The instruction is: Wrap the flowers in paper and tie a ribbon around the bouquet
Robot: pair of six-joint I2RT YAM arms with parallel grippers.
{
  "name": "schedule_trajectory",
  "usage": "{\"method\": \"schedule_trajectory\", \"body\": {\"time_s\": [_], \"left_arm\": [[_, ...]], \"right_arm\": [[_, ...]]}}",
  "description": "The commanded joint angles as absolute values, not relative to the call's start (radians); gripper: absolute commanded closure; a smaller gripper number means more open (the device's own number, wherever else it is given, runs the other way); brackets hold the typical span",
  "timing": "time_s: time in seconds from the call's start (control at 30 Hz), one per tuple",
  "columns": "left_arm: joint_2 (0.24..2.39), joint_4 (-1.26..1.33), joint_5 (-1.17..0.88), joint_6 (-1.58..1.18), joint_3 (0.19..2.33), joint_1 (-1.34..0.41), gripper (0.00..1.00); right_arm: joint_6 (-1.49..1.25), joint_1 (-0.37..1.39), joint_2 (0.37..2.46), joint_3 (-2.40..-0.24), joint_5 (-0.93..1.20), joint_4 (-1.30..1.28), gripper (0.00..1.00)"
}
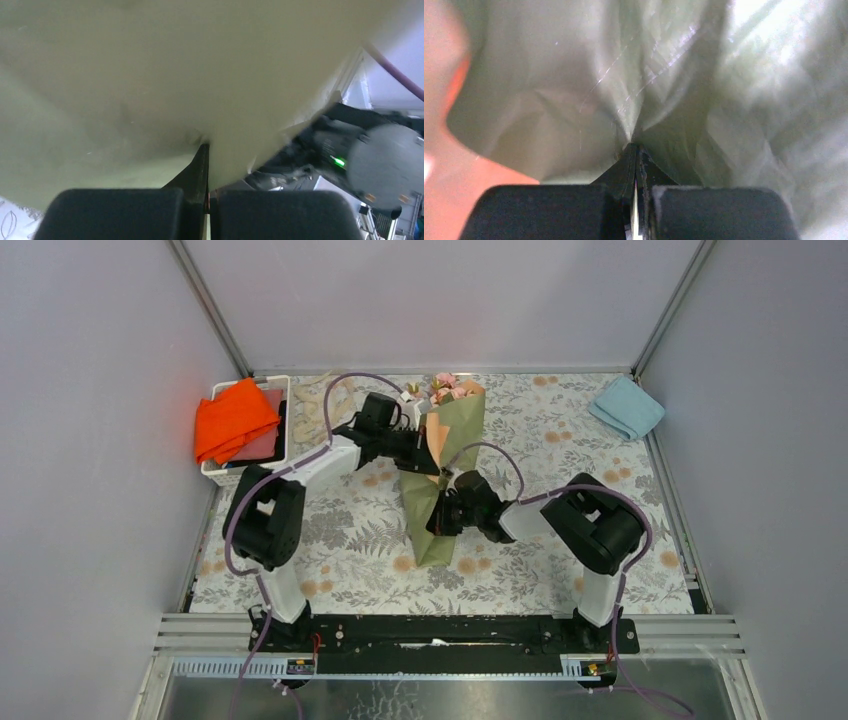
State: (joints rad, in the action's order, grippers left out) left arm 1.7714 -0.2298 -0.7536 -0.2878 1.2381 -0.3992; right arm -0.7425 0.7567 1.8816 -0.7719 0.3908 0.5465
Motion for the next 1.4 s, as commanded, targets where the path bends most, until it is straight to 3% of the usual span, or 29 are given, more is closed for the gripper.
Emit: {"method": "schedule_trajectory", "body": {"time_s": [0.0, 0.33, 0.53, 0.6, 0.7, 0.83, 0.93, 1.03, 1.2, 1.37], "left_arm": [[1.852, -0.118, -0.680, -0.321, 1.285, -0.402, 1.00], [1.975, -0.114, -0.612, -0.259, 1.288, -0.417, 1.00], [2.015, -0.114, -0.600, -0.239, 1.292, -0.426, 1.00], [2.019, -0.114, -0.599, -0.234, 1.291, -0.429, 1.00], [2.020, -0.114, -0.590, -0.227, 1.295, -0.442, 1.00], [2.013, -0.114, -0.584, -0.225, 1.299, -0.459, 1.00], [1.991, -0.120, -0.578, -0.211, 1.295, -0.472, 1.00], [1.963, -0.133, -0.571, -0.181, 1.298, -0.486, 1.00], [1.927, -0.156, -0.580, -0.164, 1.352, -0.518, 1.00], [1.934, -0.172, -0.621, -0.185, 1.442, -0.569, 1.00]], "right_arm": [[-0.811, 0.758, 1.802, -0.668, 0.254, 0.591, 1.00], [-0.880, 0.759, 1.637, -0.618, 0.199, 0.482, 0.99], [-0.798, 0.745, 1.489, -0.614, 0.147, 0.229, 0.94], [-0.744, 0.685, 1.444, -0.614, 0.157, 0.166, 0.89], [-0.675, 0.514, 1.471, -0.638, 0.350, 0.193, 0.80], [-0.542, 0.406, 1.623, -0.812, 0.360, 0.116, 0.54], [-0.524, 0.355, 1.736, -0.898, 0.435, 0.130, 0.50], [-0.502, 0.344, 1.819, -0.945, 0.455, 0.155, 0.57], [-0.533, 0.346, 1.942, -0.991, 0.553, 0.232, 0.89], [-0.574, 0.364, 1.954, -0.952, 0.576, 0.306, 0.95]]}}
